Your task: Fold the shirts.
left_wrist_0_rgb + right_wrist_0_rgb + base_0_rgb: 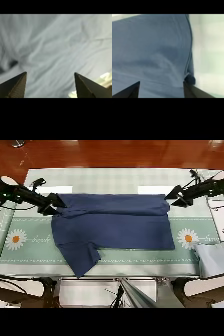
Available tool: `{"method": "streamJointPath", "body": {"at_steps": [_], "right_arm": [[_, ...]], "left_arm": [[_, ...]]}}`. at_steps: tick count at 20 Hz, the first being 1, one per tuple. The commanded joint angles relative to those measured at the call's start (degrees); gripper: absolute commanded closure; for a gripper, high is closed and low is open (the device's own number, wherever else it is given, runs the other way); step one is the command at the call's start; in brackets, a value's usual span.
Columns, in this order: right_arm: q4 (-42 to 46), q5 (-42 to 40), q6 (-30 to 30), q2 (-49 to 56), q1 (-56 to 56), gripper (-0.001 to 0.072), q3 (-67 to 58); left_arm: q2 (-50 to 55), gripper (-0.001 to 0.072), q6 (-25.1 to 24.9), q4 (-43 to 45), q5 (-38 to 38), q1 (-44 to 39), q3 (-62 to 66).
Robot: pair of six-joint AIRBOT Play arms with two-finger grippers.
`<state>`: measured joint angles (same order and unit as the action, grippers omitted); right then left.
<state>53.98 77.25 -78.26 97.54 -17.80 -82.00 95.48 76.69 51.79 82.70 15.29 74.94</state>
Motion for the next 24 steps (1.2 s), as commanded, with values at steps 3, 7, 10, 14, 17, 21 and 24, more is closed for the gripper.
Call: {"method": "streamJointPath", "body": {"at_steps": [3,7,10,14,17,21,24], "right_arm": [[3.52,2.32,-0.26,-13.9,-6.43,0.009,3.72],[7.32,-8.0,0.94,-31.28,-8.04,0.009,25.9],[-1.14,-9.18,5.01,-41.38,-8.09,0.009,42.36],[-4.66,-9.42,7.04,-48.63,-8.09,0.009,52.33],[-4.76,-9.53,7.04,-49.42,-8.09,0.009,53.55],[-6.97,-9.97,8.02,-49.42,-8.04,0.009,53.55],[-7.54,-8.35,8.26,-49.42,-8.11,0.009,53.55]], "left_arm": [[-11.3,0.0003,2.21,1.05,5.35,5.55,-0.57],[-25.44,0.0003,-4.2,8.7,4.15,7.54,-19.69],[-32.44,0.0004,-3.54,7.45,0.98,13.22,-34.62],[-35.47,0.0004,-3.08,5.49,-2.45,19.98,-44.81],[-36.2,0.0004,-3.04,4.74,-5.42,18.99,-49.9],[-36.2,0.0004,-7.28,-2.99,-11.85,14.67,-56.06],[-36.15,0.0004,-8.09,-5.33,-16.76,8.81,-56.39]]}}
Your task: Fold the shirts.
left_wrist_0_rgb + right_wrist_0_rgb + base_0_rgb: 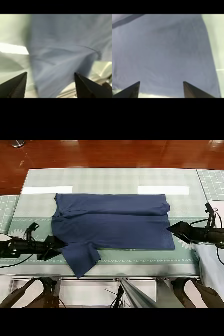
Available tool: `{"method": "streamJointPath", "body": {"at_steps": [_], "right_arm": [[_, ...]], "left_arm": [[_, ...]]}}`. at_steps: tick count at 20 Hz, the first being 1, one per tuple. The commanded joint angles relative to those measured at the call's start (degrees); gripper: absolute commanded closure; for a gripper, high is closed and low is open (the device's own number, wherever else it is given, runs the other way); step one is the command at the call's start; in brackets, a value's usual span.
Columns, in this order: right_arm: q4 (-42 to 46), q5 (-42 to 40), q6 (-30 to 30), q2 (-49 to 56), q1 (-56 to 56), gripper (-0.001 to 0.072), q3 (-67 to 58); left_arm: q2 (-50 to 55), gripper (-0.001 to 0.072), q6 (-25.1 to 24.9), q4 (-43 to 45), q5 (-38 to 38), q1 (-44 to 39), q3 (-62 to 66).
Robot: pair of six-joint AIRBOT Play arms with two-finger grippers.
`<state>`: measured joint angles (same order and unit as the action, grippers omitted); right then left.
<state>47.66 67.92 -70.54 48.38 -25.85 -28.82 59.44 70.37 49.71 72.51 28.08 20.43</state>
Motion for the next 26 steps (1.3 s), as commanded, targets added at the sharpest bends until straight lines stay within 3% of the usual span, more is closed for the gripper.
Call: {"method": "streamJointPath", "body": {"at_steps": [1,4,5,6,7,10,15,21,26], "right_arm": [[-0.94,-0.17,0.5,-0.26,-0.07,0.009,0.28],[4.33,-3.85,-4.44,-0.26,-2.93,0.009,-1.05],[7.67,-2.89,-6.38,-0.2,-4.9,0.009,-1.03],[13.14,0.02,-8.46,-0.22,-6.32,0.009,-0.9],[17.75,3.15,-10.91,-0.22,-6.86,0.009,-0.15],[18.86,9.09,-11.63,-0.22,-6.82,0.009,2.73],[19.5,8.13,-11.32,0.48,-4.55,0.009,4.79],[8.63,-3.78,-9.2,7.72,-0.96,0.0091,4.57],[4.31,-8.59,-7.98,14.43,5.4,0.0093,4.48]], "left_arm": [[0.0,0.0005,-1.77,-3.76,-8.44,-6.05,-1.88],[0.68,0.0009,-1.79,-4.33,-10.99,-11.04,-1.88],[0.66,0.013,-2.58,-4.33,-10.67,-12.02,-1.86],[0.66,0.0566,-4.46,-4.31,-9.73,-12.7,-1.86],[0.66,0.0685,-5.42,-4.37,-8.9,-12.87,-1.84],[0.63,0.0687,-5.42,-4.35,-8.83,-12.85,-1.84],[0.63,0.0687,-5.42,-4.33,-8.9,-12.87,-1.84],[0.63,0.0686,-5.4,-4.35,-8.92,-12.87,-1.84],[0.63,0.0686,-5.4,-4.35,-8.85,-12.87,-1.84]]}}
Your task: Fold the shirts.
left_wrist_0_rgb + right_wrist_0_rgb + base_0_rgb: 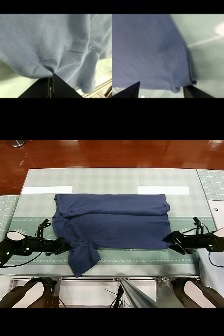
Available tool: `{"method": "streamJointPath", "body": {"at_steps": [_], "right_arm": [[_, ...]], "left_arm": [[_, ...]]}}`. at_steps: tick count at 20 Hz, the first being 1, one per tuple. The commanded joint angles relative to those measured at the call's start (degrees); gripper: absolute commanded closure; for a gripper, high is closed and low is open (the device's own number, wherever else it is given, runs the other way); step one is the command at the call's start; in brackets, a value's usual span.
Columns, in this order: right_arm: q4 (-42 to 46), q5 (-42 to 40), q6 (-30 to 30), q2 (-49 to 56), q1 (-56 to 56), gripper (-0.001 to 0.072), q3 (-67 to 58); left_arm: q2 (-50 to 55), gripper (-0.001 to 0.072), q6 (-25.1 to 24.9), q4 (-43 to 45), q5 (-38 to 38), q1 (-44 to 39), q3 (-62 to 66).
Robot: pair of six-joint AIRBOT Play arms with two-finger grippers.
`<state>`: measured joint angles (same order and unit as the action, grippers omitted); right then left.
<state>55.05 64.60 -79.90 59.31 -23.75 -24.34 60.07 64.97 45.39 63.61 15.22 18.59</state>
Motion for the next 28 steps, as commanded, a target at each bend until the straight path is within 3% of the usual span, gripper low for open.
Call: {"method": "streamJointPath", "body": {"at_steps": [1,3,7,12,18,20,24,28], "right_arm": [[-4.2,-6.16,1.73,4.2,4.35,0.0132,-0.15],[-4.37,-5.64,4.09,4.81,6.29,0.069,-2.19],[-1.75,2.86,6.43,4.81,7.02,0.0693,-12.52],[-2.47,3.06,5.03,6.84,7.06,0.0693,-25.4],[-8.96,1.31,7.58,20.55,7.06,0.0693,-37.57],[-9.79,1.2,6.97,25.92,7.06,0.0693,-42.42],[-13.18,1.9,6.86,35.08,7.28,0.0693,-50.84],[-13.25,1.55,6.56,42.36,9.35,0.0693,-56.76]], "left_arm": [[0.0,0.0686,0.02,-0.02,0.11,-0.02,0.0],[0.0,0.0686,0.0,-0.02,0.42,0.0,0.04],[-0.02,0.0686,-0.04,-1.44,6.29,1.7,7.26],[2.19,0.0687,1.18,-1.51,5.64,2.64,23.45],[20.87,0.0687,5.86,-1.95,5.33,-2.86,42.99],[28.0,0.0687,9.42,-1.95,5.46,-4.31,51.17],[41.18,0.0687,12.66,-1.9,10.64,-4.9,65.64],[48.72,0.0687,15.76,-1.92,10.4,-4.85,73.83]]}}
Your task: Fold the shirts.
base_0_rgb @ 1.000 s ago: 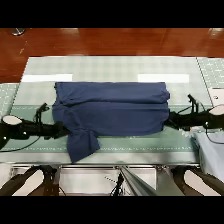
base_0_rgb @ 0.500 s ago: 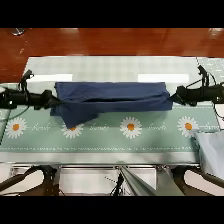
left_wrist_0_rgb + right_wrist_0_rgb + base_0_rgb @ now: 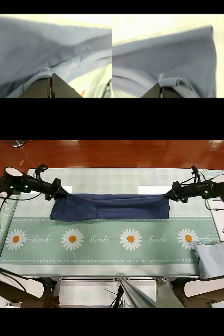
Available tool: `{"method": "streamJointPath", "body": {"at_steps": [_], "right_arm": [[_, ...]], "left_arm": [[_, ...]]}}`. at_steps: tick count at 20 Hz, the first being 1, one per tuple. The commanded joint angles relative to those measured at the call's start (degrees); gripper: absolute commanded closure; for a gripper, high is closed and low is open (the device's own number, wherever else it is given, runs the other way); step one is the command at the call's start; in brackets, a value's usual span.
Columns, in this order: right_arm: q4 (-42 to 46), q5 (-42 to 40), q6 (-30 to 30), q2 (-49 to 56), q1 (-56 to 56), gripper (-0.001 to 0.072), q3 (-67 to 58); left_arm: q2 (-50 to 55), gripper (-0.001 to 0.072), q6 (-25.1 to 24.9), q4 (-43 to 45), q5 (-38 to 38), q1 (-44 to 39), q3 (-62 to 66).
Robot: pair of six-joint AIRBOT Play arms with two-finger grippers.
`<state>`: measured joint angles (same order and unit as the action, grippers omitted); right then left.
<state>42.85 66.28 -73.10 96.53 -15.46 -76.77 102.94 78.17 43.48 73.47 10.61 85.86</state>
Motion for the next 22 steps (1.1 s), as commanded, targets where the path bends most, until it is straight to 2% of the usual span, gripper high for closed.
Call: {"method": "streamJointPath", "body": {"at_steps": [1,3,4,5,6,8,11,13,15,17,19,22], "right_arm": [[-1.03,-0.44,-0.79,6.34,1.42,0.0693,-5.29],[-0.85,-1.33,-1.46,7.78,1.64,0.0692,-6.19],[-0.79,-2.27,-1.55,7.93,1.64,0.066,-6.19],[-0.79,-2.38,-2.27,7.82,1.55,0.0373,-6.25],[-0.66,-1.62,-2.23,7.52,0.98,0.0066,-6.69],[1.38,3.23,-2.58,6.14,-2.19,0.009,-8.79],[5.7,10.69,-2.21,2.36,-9.62,0.0091,-9.46],[14.47,16.79,-2.08,1.44,-13.18,0.0091,-9.31],[15.04,16.96,-2.34,1.46,-15.17,0.0091,-6.34],[10.84,10.71,-2.25,1.53,-14.27,0.0091,-1.73],[7.96,5.46,-2.16,2.4,-11.43,0.0091,1.05],[4.92,2.73,-1.53,5.22,-6.29,0.0091,1.05]], "left_arm": [[6.99,0.0687,2.56,-0.07,0.55,-0.28,8.07],[8.37,0.0687,2.51,-0.04,0.5,-0.55,9.66],[8.66,0.0589,2.56,0.02,0.57,-0.63,9.62],[8.76,0.019,2.69,0.02,1.44,-0.61,9.64],[8.68,0.0004,2.93,0.35,2.89,0.02,10.01],[8.28,0.0005,3.98,4.17,9.33,3.41,13.0],[3.02,0.0005,6.12,18.16,17.44,9.86,13.46],[-3.78,0.0005,3.45,24.94,18.16,13.31,8.33],[-13.07,0.0005,2.86,22.71,8.17,15.82,-3.41],[-23.1,0.0005,0.61,13.35,-3.87,15.82,-18.32],[-32.79,0.0005,-1.25,5.49,-12.02,11.87,-32.3],[-42.64,0.0005,-1.84,2.91,-19.87,1.84,-44.98]]}}
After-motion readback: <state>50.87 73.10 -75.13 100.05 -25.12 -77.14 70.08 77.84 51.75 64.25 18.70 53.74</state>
